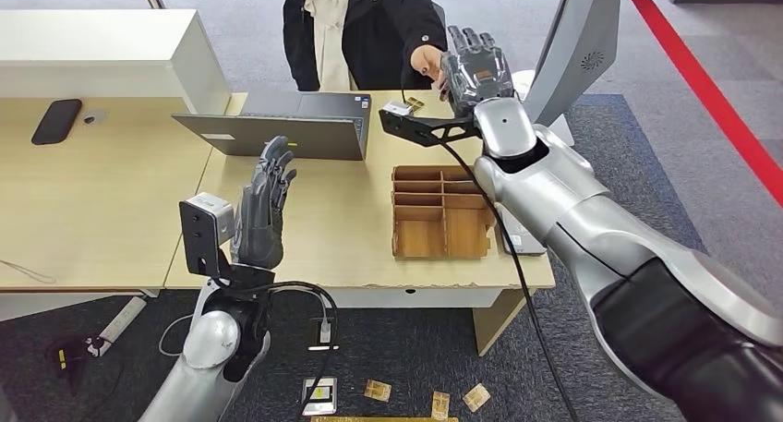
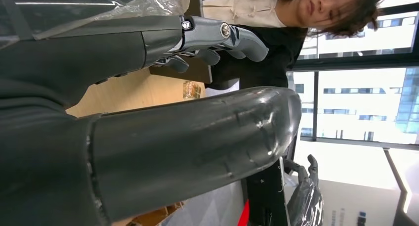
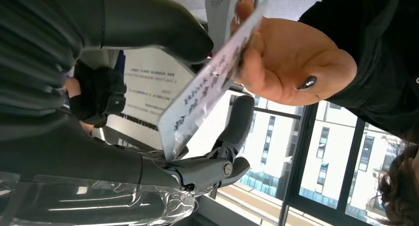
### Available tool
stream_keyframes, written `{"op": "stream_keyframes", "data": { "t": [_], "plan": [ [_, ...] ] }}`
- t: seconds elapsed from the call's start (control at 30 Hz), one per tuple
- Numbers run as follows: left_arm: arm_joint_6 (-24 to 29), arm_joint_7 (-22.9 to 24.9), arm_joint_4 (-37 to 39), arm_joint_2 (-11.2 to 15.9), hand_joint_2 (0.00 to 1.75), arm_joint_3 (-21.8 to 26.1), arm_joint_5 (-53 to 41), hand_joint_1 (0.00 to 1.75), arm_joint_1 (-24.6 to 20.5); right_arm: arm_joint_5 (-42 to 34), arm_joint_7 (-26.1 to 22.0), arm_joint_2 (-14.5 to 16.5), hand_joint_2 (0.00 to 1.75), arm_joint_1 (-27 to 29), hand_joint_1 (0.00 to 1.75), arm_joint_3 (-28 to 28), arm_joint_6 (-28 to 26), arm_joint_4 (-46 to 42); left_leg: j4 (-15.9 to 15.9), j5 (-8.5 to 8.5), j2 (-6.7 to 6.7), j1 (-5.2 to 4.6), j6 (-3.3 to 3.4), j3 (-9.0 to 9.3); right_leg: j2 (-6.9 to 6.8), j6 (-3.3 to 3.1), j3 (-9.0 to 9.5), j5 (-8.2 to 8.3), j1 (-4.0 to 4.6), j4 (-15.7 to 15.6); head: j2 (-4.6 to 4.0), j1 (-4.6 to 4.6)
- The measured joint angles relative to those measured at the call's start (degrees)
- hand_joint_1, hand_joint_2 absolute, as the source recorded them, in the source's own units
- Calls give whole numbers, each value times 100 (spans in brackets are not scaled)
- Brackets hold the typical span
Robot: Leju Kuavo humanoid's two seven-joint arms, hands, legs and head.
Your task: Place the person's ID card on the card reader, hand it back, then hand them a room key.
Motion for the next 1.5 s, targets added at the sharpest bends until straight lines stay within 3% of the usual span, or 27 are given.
{"op": "stream_keyframes", "data": {
  "t": [0.5, 0.8, 0.87, 1.0, 1.2, 1.37, 1.5],
  "plan": [
    [97, -8, 34, 0, 0, 0, 22, 0, -4, 85, 214, -101, 175, -11, 0, 81, -275, 52, 0, 0, 0, 0, 0, 1, 0, 0, 0, 0, 0, 0, 0, -1],
    [284, 70, 34, 0, 0, 0, -68, 0, -12, -1034, 45, -306, 175, 36, 0, -202, -1556, -145, 0, 0, 0, 0, 0, 3, 0, 0, 2, 0, 0, 0, 0, -1],
    [356, 114, 34, 0, 0, 0, -97, 0, -12, -1654, -72, -439, 175, 274, 0, -420, -1784, -501, 0, -1, -1, 2, 0, 9, -1, 0, 9, -1, 2, -3, 0, 1],
    [404, 132, 34, 13, 0, 4, -135, 0, -7, -2531, -11, -767, 175, 1054, 0, -746, -1536, -1449, 0, -2, -2, 3, 2, 12, -2, 1, 16, -2, 2, -4, 0, 1],
    [403, 156, 33, 21, 0, 11, -157, 0, 12, -3107, -44, -1106, 175, 1781, 0, -1029, -1254, -2467, 0, -3, -1, 1, 2, 13, 2, 0, 14, -2, 1, -5, 0, 0],
    [403, 263, -14, 45, 0, 28, -221, 0, 74, -3354, -68, -1215, 175, 2523, 0, -1061, -1210, -3091, 0, -3, -2, 3, 2, 10, 2, -2, 12, -4, 3, -4, 0, -1],
    [402, 297, -43, 61, 0, 37, -242, 0, 102, -3388, -67, -1295, 175, 2737, 0, -1065, -1201, -3384, 0, -3, -1, 2, 2, 10, 2, -2, 11, -4, 3, -4, 0, -1]
  ]
}}
